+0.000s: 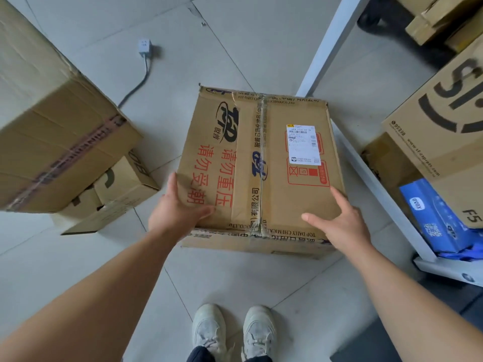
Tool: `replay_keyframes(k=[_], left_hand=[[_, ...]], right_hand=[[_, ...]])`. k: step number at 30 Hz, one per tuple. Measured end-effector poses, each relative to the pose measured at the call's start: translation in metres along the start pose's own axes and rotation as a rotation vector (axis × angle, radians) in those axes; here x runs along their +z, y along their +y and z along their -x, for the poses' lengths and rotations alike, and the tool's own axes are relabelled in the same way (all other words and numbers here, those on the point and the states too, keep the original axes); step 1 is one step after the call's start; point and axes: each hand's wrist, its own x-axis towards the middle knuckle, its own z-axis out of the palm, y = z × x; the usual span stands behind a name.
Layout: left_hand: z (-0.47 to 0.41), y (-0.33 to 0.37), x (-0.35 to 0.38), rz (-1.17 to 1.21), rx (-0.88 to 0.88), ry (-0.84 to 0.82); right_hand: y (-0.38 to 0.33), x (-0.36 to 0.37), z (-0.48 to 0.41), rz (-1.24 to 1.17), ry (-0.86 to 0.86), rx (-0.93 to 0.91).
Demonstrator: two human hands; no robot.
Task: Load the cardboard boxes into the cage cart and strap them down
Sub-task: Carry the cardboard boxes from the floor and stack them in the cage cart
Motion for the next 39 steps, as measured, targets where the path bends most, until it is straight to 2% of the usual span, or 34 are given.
replay_keyframes(k=[4, 12, 19, 25, 28, 33, 39], left_hand=[[0.035, 0.032, -0.064, 0.020, 0.014, 0.054], [0.140, 0.052, -0.176, 0.113, -0.106, 0.115], [0.259, 0.036, -0.243, 0.339, -0.127, 0.202], [0.372, 0.029, -0.288, 0.271, -0.160, 0.314], [0.424, 0.021, -0.310, 0.240, -0.188, 0.377], [0.498, -0.013, -0.350, 0.237, -0.261, 0.512], [0.582, -0.062, -0.402, 0.382, -0.320, 0.721]], right_hand=[[-0.047, -0.040, 0.036, 0.042, -0.011, -0.051], [-0.119, -0.107, 0.133, 0.150, -0.084, -0.206], [-0.155, -0.158, 0.230, 0.149, -0.125, -0.369], [-0.164, -0.201, 0.324, 0.157, -0.172, -0.485], [-0.179, -0.216, 0.365, 0.247, -0.154, -0.544], [-0.217, -0.215, 0.429, 0.261, -0.191, -0.699], [-0.275, -0.201, 0.521, 0.359, -0.165, -0.899]])
